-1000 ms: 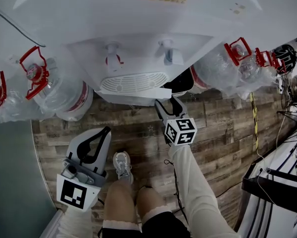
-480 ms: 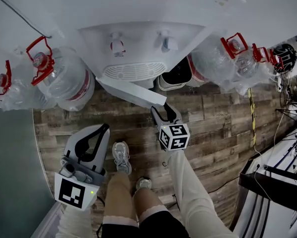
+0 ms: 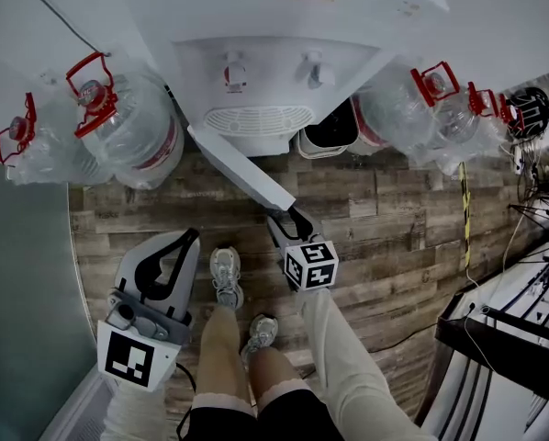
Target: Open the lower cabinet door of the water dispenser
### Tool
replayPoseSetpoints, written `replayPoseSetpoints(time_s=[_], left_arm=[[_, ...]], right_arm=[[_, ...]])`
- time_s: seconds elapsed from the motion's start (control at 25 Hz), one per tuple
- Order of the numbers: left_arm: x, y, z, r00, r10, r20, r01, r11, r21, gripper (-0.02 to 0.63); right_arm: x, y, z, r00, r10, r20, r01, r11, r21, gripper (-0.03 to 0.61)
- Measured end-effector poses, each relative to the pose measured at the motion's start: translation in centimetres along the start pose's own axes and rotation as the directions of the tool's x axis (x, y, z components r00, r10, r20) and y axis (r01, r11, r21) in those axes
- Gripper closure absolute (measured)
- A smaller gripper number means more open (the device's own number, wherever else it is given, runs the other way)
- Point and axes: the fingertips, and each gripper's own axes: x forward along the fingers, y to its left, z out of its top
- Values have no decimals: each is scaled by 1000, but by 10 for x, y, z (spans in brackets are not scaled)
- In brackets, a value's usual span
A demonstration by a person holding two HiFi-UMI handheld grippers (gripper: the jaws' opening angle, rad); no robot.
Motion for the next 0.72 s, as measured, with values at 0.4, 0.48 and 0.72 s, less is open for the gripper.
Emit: replayPoseSetpoints(time_s=[0.4,0.48,0.72], left_arm=[[-9,-3,26,1000,3,17,-3,1000,16,612],[-11,-6,32,1000,0,17,0,1000,19,612],[-15,-14,63,1000,-5,21,5,1000,16,612]], right_arm=[[-13,31,-10,997,50,-52,-51,998,-23,356],[-23,32,1,999,39,-28,-40,999,-34,396],[-67,43,56,996,24,83,-20,998,-52,571]])
